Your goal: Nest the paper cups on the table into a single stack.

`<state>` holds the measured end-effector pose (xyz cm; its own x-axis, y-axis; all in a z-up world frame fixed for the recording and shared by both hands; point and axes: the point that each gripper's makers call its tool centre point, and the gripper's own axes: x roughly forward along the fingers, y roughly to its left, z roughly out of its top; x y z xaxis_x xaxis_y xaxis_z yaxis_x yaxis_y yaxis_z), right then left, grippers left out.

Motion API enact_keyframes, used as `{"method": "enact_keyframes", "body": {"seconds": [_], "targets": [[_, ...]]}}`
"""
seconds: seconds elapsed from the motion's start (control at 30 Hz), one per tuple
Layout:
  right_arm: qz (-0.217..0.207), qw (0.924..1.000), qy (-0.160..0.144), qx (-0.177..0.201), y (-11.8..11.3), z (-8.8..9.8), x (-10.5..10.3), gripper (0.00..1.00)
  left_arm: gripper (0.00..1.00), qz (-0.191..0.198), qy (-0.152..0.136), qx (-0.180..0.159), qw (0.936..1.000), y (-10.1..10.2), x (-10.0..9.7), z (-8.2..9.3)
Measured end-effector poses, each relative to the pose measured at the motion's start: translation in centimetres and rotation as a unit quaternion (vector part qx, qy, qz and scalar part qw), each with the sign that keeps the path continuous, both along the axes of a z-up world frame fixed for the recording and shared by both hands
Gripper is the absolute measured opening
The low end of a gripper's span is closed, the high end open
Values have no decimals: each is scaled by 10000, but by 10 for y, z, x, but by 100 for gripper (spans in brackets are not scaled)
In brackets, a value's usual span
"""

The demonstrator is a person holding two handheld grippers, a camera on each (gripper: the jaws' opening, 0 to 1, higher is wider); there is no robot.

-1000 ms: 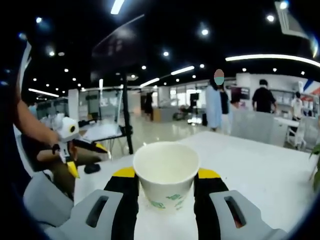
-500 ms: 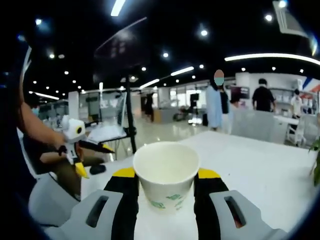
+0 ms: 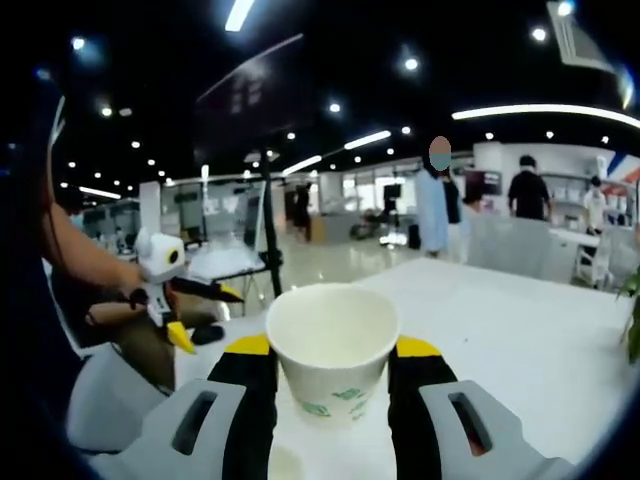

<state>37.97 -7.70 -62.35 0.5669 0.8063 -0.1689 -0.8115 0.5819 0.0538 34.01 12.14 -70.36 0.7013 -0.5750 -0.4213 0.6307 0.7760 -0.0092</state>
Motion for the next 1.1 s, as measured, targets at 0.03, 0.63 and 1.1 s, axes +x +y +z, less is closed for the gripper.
{"method": "enact_keyframes", "body": {"seconds": [0.03,0.63,1.1], "targets": [[8,10000,-5,-2,0,0,-1,40,98,-10,7,1,10000,-1,-2,0],[162,9998,39,85,0,1,-32,40,98,75,11,-10,10000,-4,-10,-1],[290,9996,-34,36,8,-3,-63,40,98,108,7,-4,9999,-4,-13,-2]]}}
